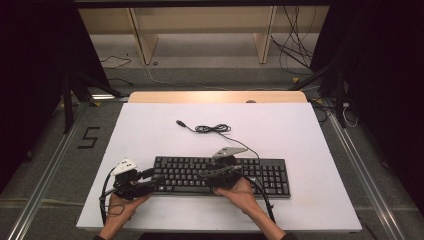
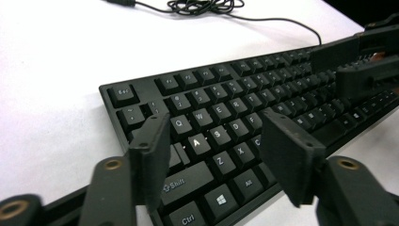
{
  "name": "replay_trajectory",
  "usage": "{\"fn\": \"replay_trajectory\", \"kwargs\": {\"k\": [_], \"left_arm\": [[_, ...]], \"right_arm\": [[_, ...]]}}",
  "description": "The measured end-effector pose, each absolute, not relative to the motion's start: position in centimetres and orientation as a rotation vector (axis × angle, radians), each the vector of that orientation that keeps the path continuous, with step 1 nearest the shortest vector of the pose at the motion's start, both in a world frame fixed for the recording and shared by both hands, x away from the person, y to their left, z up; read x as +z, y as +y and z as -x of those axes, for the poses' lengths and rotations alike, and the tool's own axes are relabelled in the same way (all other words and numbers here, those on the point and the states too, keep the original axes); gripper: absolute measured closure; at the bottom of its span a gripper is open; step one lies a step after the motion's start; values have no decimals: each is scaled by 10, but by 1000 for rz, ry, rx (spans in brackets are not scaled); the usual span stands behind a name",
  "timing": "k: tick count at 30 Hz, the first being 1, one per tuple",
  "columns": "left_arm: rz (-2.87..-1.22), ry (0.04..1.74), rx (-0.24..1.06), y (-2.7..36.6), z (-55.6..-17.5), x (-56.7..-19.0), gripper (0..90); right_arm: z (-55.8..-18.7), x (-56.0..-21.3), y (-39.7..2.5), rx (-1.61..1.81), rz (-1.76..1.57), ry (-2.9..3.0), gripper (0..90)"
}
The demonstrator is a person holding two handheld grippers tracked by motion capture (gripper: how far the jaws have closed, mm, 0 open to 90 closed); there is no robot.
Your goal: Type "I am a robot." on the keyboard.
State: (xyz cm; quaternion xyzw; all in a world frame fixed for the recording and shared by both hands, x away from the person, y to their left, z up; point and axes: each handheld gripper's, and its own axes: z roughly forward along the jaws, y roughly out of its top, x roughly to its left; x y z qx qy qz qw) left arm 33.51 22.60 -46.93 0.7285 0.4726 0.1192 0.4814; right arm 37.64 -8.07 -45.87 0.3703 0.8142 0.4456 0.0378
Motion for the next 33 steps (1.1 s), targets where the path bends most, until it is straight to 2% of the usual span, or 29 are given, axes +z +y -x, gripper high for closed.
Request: {"fn": "replay_trajectory", "kwargs": {"k": [7, 11, 12, 13, 15, 17, 19, 21, 25, 33], "left_arm": [[-1738, 1130, 303, 227, -334, -467, 332], [-1721, 1118, 310, 227, -333, -466, 304], [-1719, 1116, 312, 227, -333, -466, 304], [-1717, 1113, 315, 227, -332, -465, 299], [-1711, 1107, 317, 227, -332, -465, 299], [-1709, 1101, 318, 227, -332, -465, 298], [-1711, 1096, 318, 227, -331, -465, 297], [-1709, 1092, 318, 227, -331, -464, 292], [-1703, 1083, 318, 227, -331, -464, 287], [-1699, 1069, 324, 227, -330, -463, 276]], "right_arm": [[-369, -457, -80, 1393, -1103, 2526, 426], [-362, -458, -78, 1401, -1069, 2549, 537], [-362, -458, -78, 1401, -1069, 2549, 537], [-360, -458, -78, 1403, -1058, 2559, 595], [-359, -458, -78, 1403, -1047, 2561, 621], [-356, -459, -77, 1392, -1036, 2574, 708], [-355, -459, -77, 1387, -1033, 2578, 731], [-354, -461, -76, 1372, -1028, 2590, 802], [-353, -463, -75, 1359, -1019, 2602, 870], [-350, -468, -72, 1337, -1006, 2629, 900]]}}
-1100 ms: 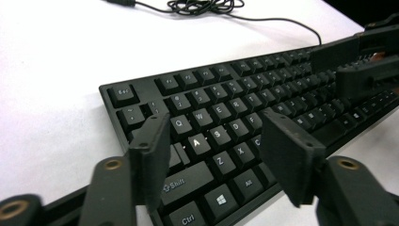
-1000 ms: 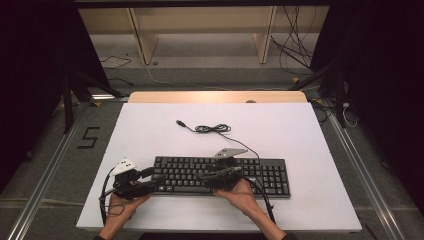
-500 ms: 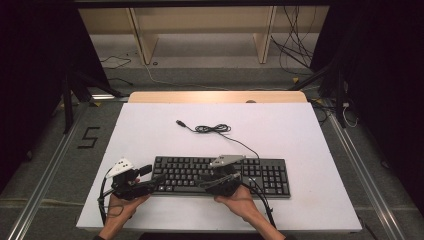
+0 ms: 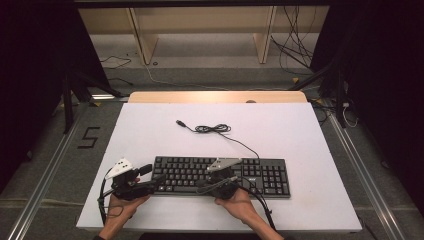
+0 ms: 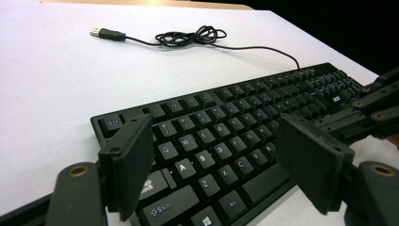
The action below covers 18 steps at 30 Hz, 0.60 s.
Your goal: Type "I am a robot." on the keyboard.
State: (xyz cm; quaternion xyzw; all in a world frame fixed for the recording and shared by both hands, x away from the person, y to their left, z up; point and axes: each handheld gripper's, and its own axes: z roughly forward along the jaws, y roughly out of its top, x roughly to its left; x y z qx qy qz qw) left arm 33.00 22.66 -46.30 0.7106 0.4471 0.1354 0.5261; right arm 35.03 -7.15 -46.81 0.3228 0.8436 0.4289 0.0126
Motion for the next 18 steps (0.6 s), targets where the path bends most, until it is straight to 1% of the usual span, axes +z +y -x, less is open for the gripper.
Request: {"fn": "replay_trajectory", "kwargs": {"k": [18], "left_arm": [[-1699, 1065, 328, 226, -330, -463, 264]], "right_arm": [[-350, -478, -66, 1278, -996, 2654, 900]]}}
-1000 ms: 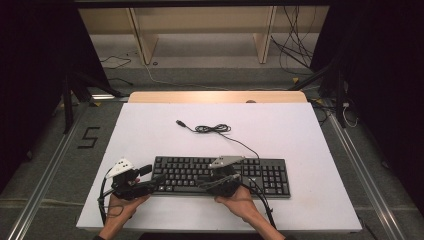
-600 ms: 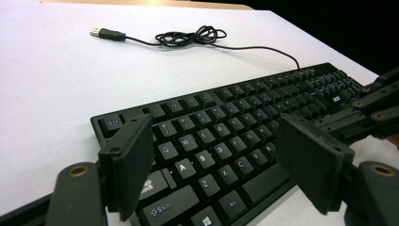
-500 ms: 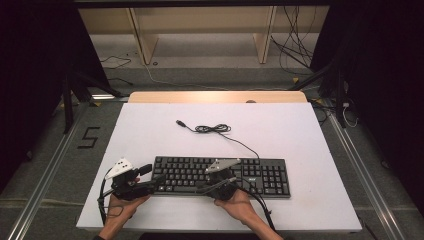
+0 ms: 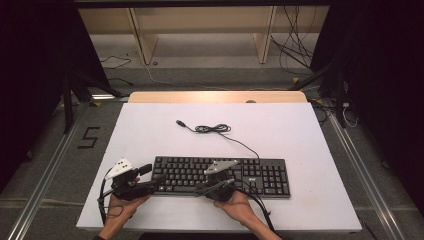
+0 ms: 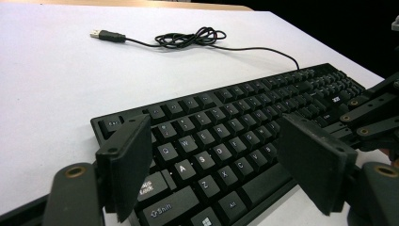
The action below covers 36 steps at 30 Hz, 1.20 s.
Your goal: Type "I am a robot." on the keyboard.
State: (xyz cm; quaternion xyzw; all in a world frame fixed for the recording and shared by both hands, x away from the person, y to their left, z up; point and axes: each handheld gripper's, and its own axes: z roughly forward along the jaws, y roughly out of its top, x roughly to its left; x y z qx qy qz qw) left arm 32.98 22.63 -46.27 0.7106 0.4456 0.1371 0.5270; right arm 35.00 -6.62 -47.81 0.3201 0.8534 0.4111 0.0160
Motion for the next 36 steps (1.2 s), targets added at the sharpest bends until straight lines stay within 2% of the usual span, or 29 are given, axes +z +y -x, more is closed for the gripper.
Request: {"fn": "replay_trajectory", "kwargs": {"k": [26, 32, 36], "left_arm": [[-1711, 1069, 321, 225, -331, -464, 259], [-1713, 1072, 317, 225, -332, -464, 259], [-1712, 1081, 307, 225, -333, -464, 260]], "right_arm": [[-350, -479, -65, 1281, -1014, 2635, 900], [-350, -475, -68, 1320, -1026, 2616, 864], [-350, -473, -70, 1339, -1026, 2609, 800]]}}
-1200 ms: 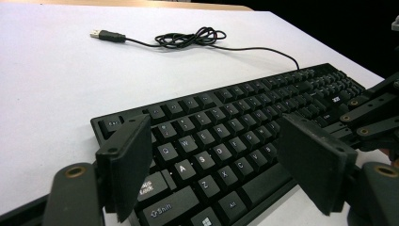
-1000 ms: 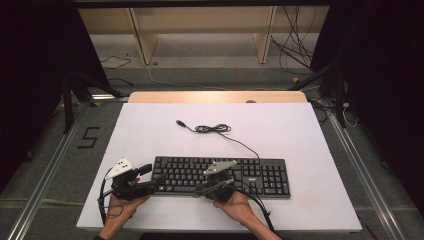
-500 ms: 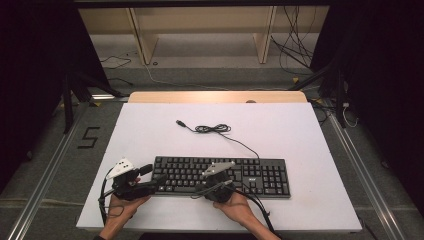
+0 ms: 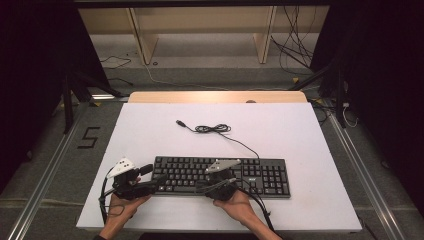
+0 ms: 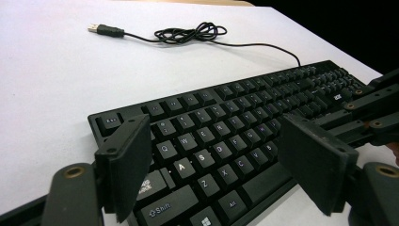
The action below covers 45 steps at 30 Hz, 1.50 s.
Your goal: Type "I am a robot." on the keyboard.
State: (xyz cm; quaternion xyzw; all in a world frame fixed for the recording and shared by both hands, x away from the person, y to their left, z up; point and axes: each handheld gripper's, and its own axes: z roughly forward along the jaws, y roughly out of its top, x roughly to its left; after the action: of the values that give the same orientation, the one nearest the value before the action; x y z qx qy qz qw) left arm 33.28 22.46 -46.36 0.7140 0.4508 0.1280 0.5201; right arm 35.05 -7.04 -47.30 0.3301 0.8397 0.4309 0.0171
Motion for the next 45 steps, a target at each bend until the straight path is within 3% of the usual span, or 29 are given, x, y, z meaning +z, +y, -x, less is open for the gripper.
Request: {"fn": "replay_trajectory", "kwargs": {"k": [7, 12, 15, 16, 18, 25, 31, 45], "left_arm": [[-1714, 1096, 302, 223, -336, -463, 280], [-1728, 1116, 295, 221, -340, -462, 345], [-1741, 1132, 291, 221, -342, -464, 408], [-1749, 1138, 291, 220, -343, -464, 478], [-1773, 1135, 288, 218, -344, -466, 510], [-1846, 1154, 282, 212, -351, -471, 787], [-1879, 1164, 276, 210, -355, -472, 880], [-1919, 1189, 261, 207, -361, -476, 889]], "right_arm": [[-351, -468, -75, 1394, -1027, 2593, 656], [-351, -463, -79, 1404, -1035, 2582, 574], [-350, -462, -80, 1412, -1037, 2573, 502], [-350, -461, -81, 1416, -1040, 2571, 487], [-350, -461, -82, 1421, -1033, 2568, 480], [-348, -457, -86, 1439, -1031, 2541, 433], [-347, -455, -89, 1448, -1026, 2530, 416], [-345, -454, -93, 1454, -1018, 2520, 385]]}}
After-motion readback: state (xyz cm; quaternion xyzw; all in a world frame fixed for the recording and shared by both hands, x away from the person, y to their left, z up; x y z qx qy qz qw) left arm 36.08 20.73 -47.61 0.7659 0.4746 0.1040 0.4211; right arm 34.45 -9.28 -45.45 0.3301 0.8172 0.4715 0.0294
